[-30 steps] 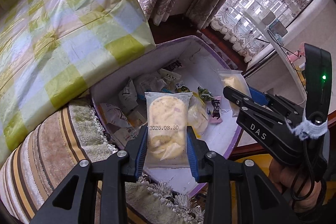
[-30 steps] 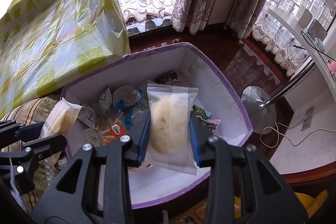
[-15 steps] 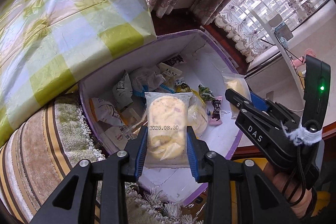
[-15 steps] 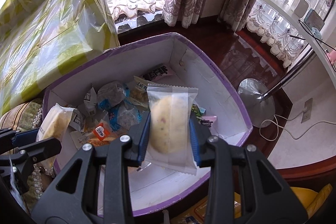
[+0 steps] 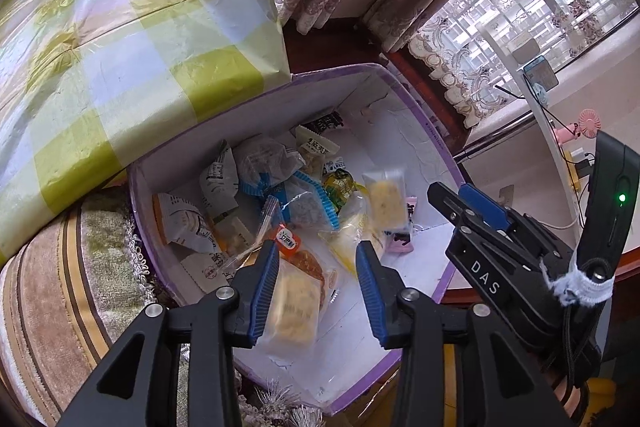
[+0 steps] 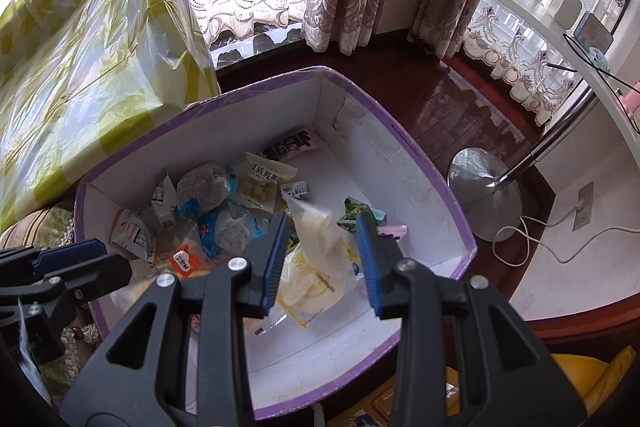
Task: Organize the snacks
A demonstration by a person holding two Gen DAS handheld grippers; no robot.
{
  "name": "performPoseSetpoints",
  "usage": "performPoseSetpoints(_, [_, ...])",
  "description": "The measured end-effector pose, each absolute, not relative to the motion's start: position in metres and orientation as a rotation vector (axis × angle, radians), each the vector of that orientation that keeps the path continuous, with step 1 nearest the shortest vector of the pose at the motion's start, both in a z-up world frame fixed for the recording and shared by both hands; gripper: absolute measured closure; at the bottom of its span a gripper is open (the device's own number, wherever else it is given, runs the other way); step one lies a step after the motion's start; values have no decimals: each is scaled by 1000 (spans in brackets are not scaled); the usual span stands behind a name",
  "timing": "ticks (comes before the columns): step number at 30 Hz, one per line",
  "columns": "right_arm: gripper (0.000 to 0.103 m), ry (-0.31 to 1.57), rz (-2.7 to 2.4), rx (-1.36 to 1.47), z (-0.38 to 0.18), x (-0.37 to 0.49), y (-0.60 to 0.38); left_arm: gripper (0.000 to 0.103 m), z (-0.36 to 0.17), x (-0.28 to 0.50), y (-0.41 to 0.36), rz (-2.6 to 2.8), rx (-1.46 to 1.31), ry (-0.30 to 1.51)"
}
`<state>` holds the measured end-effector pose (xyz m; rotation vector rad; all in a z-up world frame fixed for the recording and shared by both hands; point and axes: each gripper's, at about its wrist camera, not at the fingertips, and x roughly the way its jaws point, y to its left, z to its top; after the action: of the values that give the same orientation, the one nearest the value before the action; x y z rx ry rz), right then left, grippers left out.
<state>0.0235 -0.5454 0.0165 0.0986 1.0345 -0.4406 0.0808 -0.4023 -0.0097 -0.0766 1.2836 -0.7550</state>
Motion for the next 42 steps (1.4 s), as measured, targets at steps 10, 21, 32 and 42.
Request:
performPoseSetpoints(10, [29,1043,-476,80,32,0,-523,34,9,44,-359,-783,-86,1252])
performPoseSetpoints(21, [28,1038,-438,85,43,-28,-496,24,21,21,-322,-746,-169,1188])
performPoseSetpoints(32, [28,1048,-460,106,40,-25,-506,7,17,28,-336,-729,-175,1223])
performPoseSetpoints(42, [28,1050,-453,108,39,-25,-508,0,15,32,-348,-712,-132,1220])
